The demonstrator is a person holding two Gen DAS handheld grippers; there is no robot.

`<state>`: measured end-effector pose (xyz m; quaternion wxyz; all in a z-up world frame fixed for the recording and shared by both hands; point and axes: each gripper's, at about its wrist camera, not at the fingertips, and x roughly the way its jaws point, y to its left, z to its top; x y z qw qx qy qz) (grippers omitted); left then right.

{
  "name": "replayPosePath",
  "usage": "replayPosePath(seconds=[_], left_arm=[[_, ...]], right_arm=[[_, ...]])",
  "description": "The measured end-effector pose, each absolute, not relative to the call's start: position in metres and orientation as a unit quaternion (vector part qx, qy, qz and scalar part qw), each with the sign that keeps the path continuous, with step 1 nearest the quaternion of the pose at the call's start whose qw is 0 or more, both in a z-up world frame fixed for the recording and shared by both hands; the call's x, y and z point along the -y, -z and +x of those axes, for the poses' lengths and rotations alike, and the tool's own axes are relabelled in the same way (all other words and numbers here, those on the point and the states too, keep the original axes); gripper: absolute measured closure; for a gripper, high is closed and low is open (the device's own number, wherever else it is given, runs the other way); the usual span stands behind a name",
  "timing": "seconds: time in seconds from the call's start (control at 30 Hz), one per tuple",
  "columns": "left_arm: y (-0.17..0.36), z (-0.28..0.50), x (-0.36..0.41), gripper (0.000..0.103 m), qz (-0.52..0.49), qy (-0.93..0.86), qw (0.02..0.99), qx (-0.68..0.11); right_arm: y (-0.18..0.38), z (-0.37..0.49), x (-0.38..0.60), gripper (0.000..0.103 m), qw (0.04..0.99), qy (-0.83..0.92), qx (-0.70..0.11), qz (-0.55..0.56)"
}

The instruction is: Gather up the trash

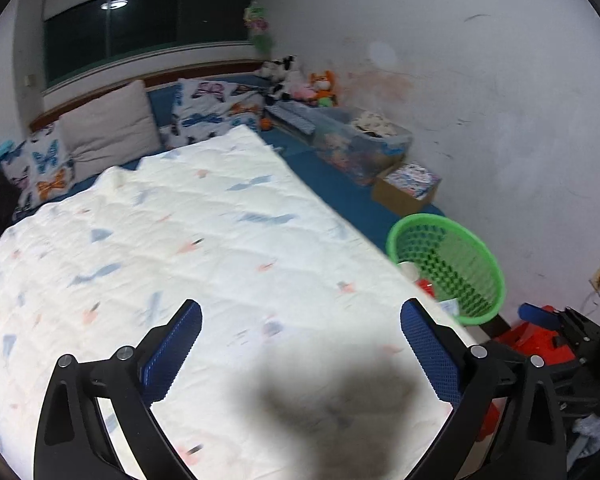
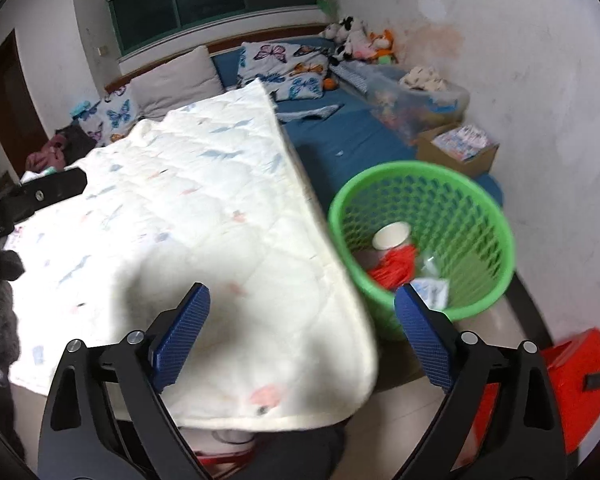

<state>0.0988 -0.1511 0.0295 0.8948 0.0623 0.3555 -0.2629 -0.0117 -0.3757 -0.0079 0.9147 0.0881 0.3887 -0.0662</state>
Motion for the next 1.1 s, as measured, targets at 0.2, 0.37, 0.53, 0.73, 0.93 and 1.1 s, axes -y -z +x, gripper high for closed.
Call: replayPosePath(seconds=[0.2, 0.37, 0.53, 0.73, 0.93, 1.1], left_arm=[[-0.024, 0.086, 0.113, 0.007, 0.053, 0.233, 0.904, -0.355], [-0.022, 0.078, 0.085, 0.007, 0.026, 0.215, 0.910, -0.354], [-0.018, 0.072, 0.076, 0.007, 0.015, 0.205, 0.911, -0.359], [-0.016, 0.067, 0.074, 0.007, 0.019, 0.199, 0.912, -0.357], [-0.010, 0.068, 0.071, 0.007, 0.013, 0.193, 0.909, -0.369], [-0.007, 0.066, 0.069, 0.007, 0.007, 0.190, 0.908, -0.373]], right_arm=[[0.011, -0.018, 0.356, 0.008, 0.911, 0.065, -0.396, 0.097], [0.009, -0.023, 0.348, 0.007, 0.913, 0.075, -0.390, 0.092], [0.004, -0.024, 0.340, 0.005, 0.917, 0.089, -0.383, 0.067], [0.004, -0.026, 0.343, 0.004, 0.917, 0.098, -0.380, 0.069], [0.001, -0.027, 0.346, 0.004, 0.916, 0.104, -0.379, 0.078], [0.000, -0.026, 0.342, 0.004, 0.917, 0.103, -0.379, 0.075]])
